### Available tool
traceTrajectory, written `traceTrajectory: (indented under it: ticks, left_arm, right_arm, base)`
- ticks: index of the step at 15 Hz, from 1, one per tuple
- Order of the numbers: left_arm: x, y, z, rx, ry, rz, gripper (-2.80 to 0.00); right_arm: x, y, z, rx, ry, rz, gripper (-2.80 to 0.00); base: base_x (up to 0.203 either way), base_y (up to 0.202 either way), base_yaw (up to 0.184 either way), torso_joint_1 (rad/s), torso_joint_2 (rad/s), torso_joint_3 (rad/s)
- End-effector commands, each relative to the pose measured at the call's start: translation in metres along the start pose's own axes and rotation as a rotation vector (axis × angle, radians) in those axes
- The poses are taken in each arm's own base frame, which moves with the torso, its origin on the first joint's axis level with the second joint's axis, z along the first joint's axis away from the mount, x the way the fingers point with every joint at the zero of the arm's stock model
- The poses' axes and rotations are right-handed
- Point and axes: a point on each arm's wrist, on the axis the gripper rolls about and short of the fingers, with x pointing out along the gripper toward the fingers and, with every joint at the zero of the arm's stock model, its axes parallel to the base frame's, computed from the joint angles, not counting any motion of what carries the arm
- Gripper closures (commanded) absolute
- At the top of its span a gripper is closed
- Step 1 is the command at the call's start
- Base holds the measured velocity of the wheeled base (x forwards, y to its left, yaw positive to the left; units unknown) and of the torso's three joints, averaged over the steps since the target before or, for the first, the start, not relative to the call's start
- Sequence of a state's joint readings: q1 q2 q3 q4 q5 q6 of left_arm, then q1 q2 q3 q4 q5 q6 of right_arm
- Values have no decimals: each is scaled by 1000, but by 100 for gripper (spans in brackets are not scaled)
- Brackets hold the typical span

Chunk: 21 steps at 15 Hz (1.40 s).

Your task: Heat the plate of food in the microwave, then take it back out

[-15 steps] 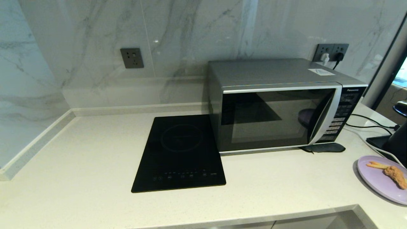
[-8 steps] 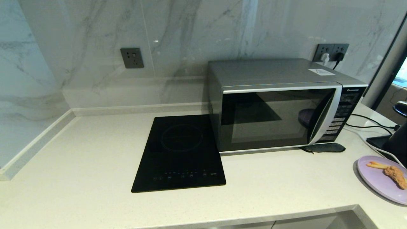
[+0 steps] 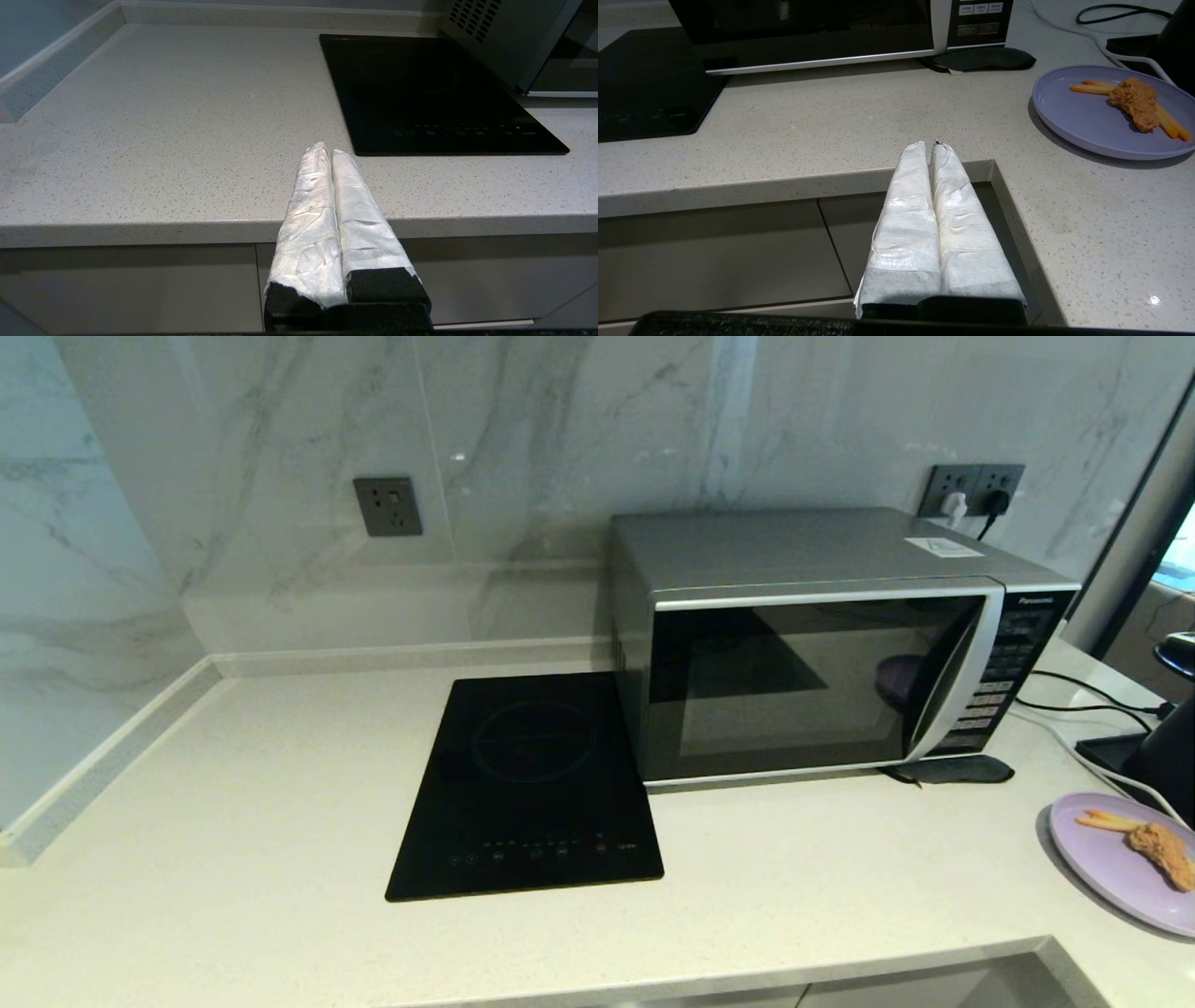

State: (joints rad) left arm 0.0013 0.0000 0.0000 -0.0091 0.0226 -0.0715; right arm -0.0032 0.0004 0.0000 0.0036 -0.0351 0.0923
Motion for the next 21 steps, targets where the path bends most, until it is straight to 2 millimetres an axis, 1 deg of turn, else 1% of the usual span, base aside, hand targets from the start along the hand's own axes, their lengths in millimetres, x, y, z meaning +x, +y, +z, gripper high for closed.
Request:
traceTrajectory:
  ticks: [1, 21]
  left_arm:
    - [0, 0, 0, -1, 1, 1, 0]
    - [0, 0, 0, -1, 1, 1, 0]
  right_arm:
    - [0, 0, 0, 0, 1, 0, 0]
    - [0, 0, 0, 1, 0, 0, 0]
  base:
    - [0, 0, 0, 0, 0, 0]
    - [0, 0, 0, 0, 0, 0]
